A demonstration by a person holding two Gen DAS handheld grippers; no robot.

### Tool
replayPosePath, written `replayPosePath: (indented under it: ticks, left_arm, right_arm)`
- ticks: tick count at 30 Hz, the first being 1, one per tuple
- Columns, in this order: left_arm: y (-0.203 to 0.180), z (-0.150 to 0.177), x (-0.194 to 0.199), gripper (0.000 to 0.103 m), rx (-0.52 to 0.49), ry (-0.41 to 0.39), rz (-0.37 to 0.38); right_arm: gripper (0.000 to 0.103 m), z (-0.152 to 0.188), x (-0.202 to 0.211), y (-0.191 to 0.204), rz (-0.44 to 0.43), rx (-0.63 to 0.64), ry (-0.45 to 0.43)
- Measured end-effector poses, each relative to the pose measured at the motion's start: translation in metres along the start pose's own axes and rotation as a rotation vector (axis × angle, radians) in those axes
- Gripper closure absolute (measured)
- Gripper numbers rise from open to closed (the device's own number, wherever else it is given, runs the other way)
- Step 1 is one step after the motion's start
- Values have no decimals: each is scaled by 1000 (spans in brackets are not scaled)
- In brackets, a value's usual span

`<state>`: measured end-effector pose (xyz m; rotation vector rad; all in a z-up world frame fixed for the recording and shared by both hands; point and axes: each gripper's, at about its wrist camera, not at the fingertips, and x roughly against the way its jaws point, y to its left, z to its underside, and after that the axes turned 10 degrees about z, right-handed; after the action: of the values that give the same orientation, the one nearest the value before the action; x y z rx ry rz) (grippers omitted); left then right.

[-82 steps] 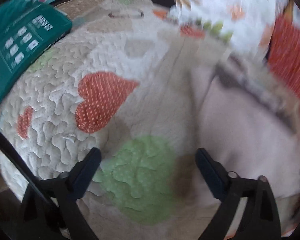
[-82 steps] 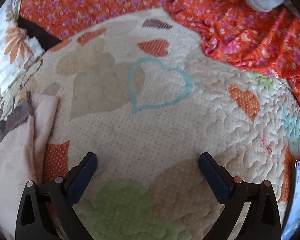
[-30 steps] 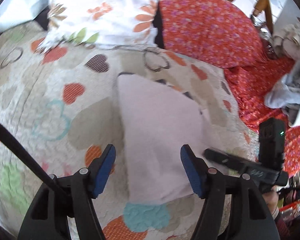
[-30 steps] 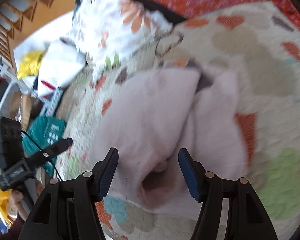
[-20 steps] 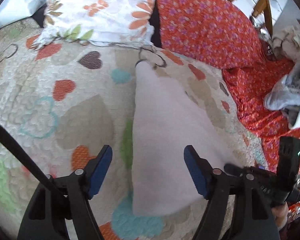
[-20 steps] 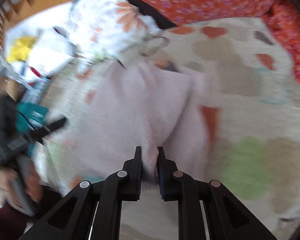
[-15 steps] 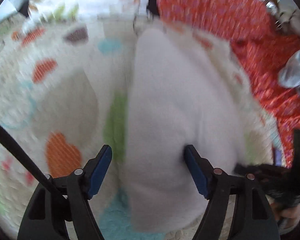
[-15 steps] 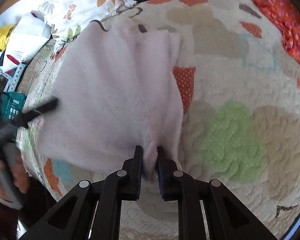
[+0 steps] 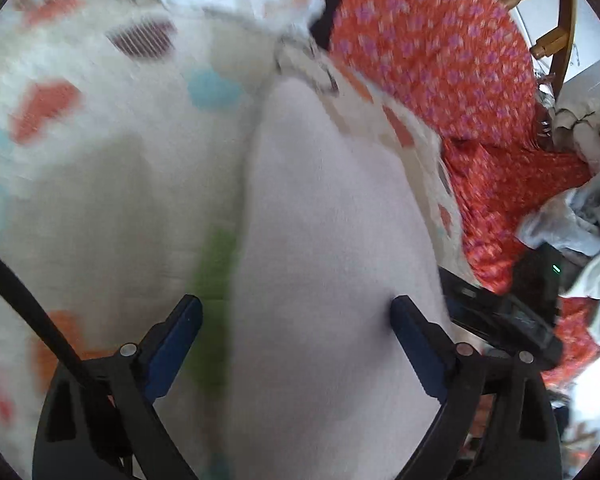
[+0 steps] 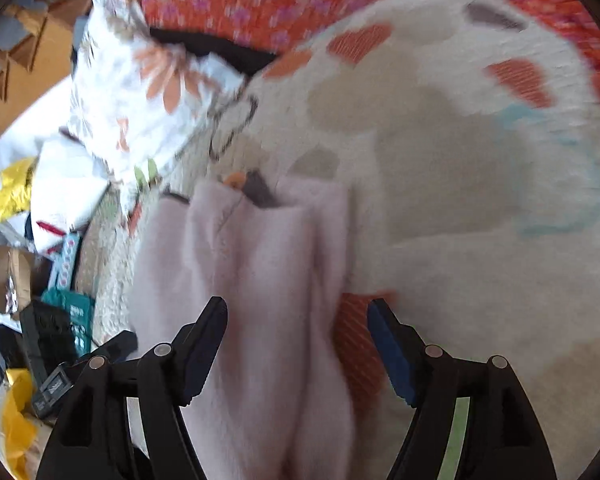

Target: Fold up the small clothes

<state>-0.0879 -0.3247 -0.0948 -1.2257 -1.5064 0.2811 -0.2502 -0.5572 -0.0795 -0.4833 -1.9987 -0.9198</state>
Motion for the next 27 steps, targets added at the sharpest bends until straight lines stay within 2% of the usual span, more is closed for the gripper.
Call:
replayPosePath:
  ticks: [1,2,3,4,5,6,8,9,11,12,14,15,16,19,22,23,25,27]
  left_arm:
    - [-6,3,-4,6,-37,-8,-25]
    - [-12,8,-9,13,-72,10,-39]
    - [-21,8,-11,39,-112,42,-55]
    - [-25,8,-7,45,-122,53,-80]
    - [-29,5,0,58,-115,57,-64]
    - [-32,1,7,63,-109,56,-46]
    - [-43,-12,25,63,-130,29,-69]
    - [-50,-19,33,63,-149,8,-99]
    - [-52,-31,36,57,-152,-7,-148]
    - [-49,-35,31,50,-145,-1,-199]
    - [-39,-35,16,48,-138,28,-308]
    - [-33,-33,11,48,-140,42,-345]
    - [-27,-31,14,48,-141,32,-343]
    - [-14,-21,41,43,-84,-30,-238]
    - [-4,-2,74,37,-33,-85,-201]
    - [-2,2,82,35,-34,-96,-203]
    - [1,17,99,32,-45,-131,-225]
    - [4,28,109,28,-57,-158,-246]
  right_arm:
    - [42,-1,-12,8,2,11,7]
    - [58,-2,-16,13,15,10,5]
    - [79,-4,-17,19,-11,0,6]
    - [79,-7,-15,25,-39,-4,10]
    - [80,-10,-10,33,-57,8,-8]
    - [81,-15,-2,43,-74,35,-36]
    - [82,-23,20,58,-119,61,-102]
    - [82,-27,25,62,-112,70,-128]
    - [78,-32,24,64,13,97,-193]
    - [69,-30,20,63,72,97,-200]
    - [66,-30,12,52,171,76,-174]
    - [66,-32,15,46,179,59,-166]
    - [66,-32,20,41,165,39,-173]
    - [64,-28,49,34,99,-10,-250]
    - [51,-13,68,29,17,-36,-280]
    - [46,-9,69,28,-10,-37,-252]
    - [46,6,59,33,-52,-6,-137]
    - [46,28,52,37,-46,23,-65]
